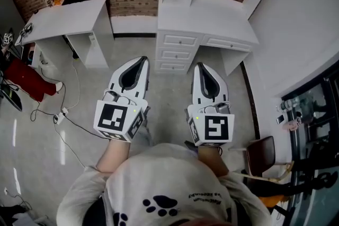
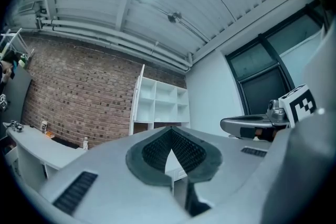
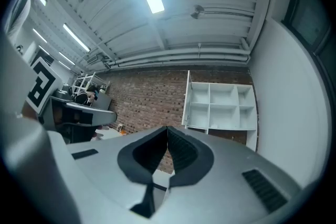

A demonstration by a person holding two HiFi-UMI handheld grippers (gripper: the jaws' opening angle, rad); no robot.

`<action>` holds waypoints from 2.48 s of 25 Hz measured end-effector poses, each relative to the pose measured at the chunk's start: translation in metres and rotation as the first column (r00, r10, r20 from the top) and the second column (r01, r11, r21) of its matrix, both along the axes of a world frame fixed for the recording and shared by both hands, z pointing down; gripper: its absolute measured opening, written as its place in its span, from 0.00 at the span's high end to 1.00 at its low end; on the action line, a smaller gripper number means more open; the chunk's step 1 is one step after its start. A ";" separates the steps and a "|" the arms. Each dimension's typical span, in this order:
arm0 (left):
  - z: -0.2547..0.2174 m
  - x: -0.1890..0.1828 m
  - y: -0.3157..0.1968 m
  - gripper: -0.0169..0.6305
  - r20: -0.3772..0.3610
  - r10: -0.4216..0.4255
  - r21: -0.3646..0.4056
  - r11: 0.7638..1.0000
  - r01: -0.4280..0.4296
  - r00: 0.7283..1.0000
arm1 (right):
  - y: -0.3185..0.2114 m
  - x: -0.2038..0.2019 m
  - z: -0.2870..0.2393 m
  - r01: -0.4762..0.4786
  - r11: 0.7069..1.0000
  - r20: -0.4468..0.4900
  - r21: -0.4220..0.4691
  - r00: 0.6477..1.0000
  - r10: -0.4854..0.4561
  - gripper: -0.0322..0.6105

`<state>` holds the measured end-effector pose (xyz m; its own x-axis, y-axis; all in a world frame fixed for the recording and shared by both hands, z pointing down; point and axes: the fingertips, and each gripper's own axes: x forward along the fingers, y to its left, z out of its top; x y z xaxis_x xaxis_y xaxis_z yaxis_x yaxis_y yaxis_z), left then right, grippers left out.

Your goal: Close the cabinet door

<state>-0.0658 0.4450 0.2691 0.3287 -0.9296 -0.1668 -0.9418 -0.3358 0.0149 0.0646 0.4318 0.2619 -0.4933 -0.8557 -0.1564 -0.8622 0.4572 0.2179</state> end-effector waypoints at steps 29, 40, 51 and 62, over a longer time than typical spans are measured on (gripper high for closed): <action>0.005 -0.143 -0.274 0.96 -0.011 0.201 -0.010 0.980 -0.201 0.980 | -0.256 -0.159 0.003 -0.087 0.996 -0.027 -0.009 0.996 0.087 0.93; 0.008 -0.147 -0.340 0.96 -0.021 0.160 -0.004 0.987 -0.160 0.987 | -0.332 -0.166 -0.001 -0.026 0.999 -0.002 0.027 1.000 0.026 0.93; -0.013 -0.126 -0.449 0.96 -0.017 0.106 0.027 0.994 -0.105 0.994 | -0.453 -0.152 -0.022 0.054 0.997 0.009 0.055 0.998 -0.054 0.93; -0.006 -0.098 -0.525 0.96 -0.023 0.014 0.041 0.999 -0.013 1.000 | -0.541 -0.127 -0.013 0.137 0.989 -0.015 0.052 0.991 -0.137 0.93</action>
